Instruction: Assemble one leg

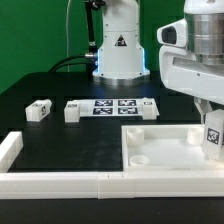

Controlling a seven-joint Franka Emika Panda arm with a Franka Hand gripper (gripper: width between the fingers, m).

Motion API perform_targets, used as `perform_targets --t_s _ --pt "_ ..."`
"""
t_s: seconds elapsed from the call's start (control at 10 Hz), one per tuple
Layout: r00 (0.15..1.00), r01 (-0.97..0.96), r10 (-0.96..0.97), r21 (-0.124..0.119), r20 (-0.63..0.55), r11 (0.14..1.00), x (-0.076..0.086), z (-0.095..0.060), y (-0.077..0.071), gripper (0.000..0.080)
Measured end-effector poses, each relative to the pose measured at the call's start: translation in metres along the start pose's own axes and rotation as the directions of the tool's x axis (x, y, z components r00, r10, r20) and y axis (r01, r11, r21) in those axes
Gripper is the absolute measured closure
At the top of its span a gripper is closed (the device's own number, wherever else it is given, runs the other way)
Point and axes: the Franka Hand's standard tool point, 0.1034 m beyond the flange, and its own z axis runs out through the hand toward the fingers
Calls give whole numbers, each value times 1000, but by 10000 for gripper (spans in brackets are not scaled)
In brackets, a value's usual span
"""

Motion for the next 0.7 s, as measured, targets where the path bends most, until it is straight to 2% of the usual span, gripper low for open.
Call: perform_targets --t_s 0.1,0.2,0.3,0.4,0.6,0.7 --pt "999 37 -37 1 1 999 0 0 0 493" --pt "999 39 -39 1 1 999 -1 0 -1 290" --pt "995 103 -103 -1 0 995 -4 0 -2 290" --pt "959 282 -282 -5 3 959 -5 0 -2 180" --pt "817 577 -577 -18 7 816 -4 0 -3 159" --pt "724 689 -689 -32 1 724 -5 0 -4 151"
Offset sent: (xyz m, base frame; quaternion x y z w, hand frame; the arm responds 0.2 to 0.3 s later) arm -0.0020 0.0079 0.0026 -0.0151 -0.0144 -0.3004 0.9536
